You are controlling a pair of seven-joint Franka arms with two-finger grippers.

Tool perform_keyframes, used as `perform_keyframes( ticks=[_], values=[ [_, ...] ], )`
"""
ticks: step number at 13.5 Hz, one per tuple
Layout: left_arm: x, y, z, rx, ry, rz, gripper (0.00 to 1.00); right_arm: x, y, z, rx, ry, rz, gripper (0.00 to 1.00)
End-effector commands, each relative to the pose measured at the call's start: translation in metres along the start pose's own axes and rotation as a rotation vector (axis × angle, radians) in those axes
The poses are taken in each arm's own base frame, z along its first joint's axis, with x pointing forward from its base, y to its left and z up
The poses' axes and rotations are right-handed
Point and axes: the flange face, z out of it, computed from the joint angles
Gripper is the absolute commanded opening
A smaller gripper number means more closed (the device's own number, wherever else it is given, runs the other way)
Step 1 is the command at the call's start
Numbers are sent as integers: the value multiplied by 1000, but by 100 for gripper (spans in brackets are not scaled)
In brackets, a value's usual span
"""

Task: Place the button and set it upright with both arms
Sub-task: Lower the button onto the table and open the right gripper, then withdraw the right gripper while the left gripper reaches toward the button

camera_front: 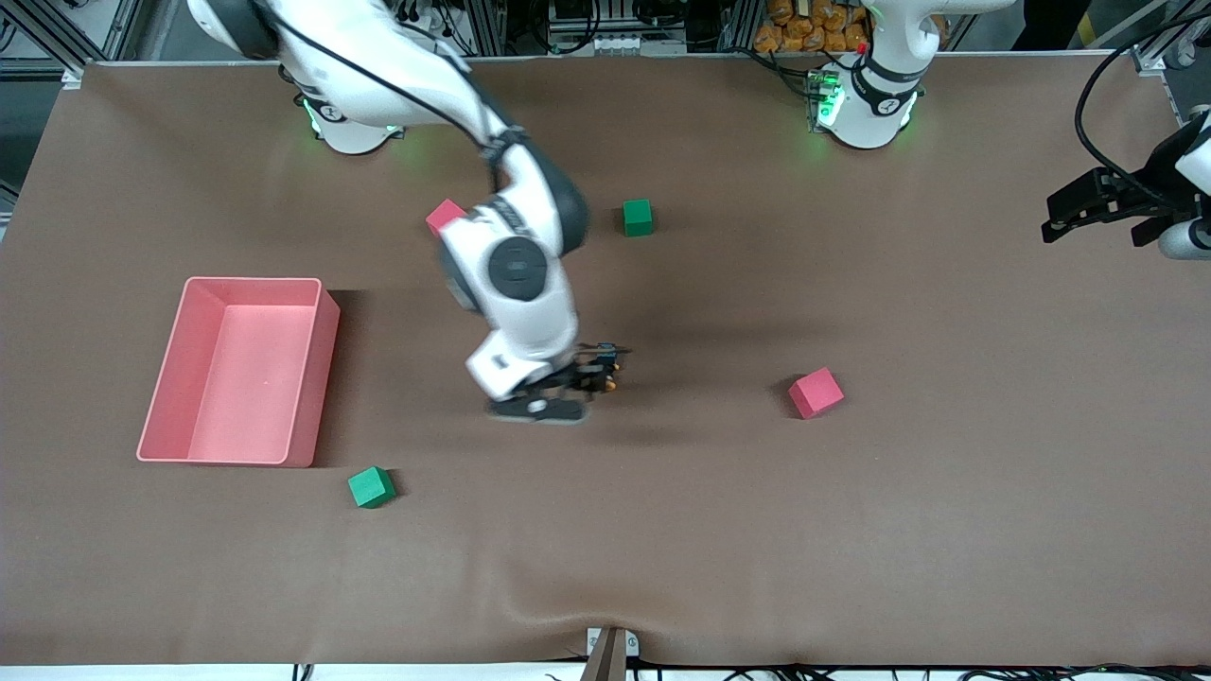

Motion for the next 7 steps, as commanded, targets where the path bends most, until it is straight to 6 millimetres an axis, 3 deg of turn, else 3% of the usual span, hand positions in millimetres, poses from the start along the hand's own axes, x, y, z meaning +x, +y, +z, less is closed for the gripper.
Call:
perform_keyframes(
  ticks=[1, 3, 4, 5, 7],
  values=[
    [0, 8, 8, -23, -43, 30, 100, 28, 72, -28, -27, -58, -83, 100],
    [2, 12, 11, -25, -48, 33, 100, 28, 108, -55, -58, -109, -79, 100],
    [5, 18, 14, -24, -55, 48, 100, 30, 139, -74, -68, -129, -46, 100],
    [6, 29, 17, -21, -59, 62, 100, 30, 171, -95, -70, -138, -5, 100],
    [16, 60, 35, -13, -91, 88, 100, 20, 214, -131, -67, -131, 49, 100]
  ],
)
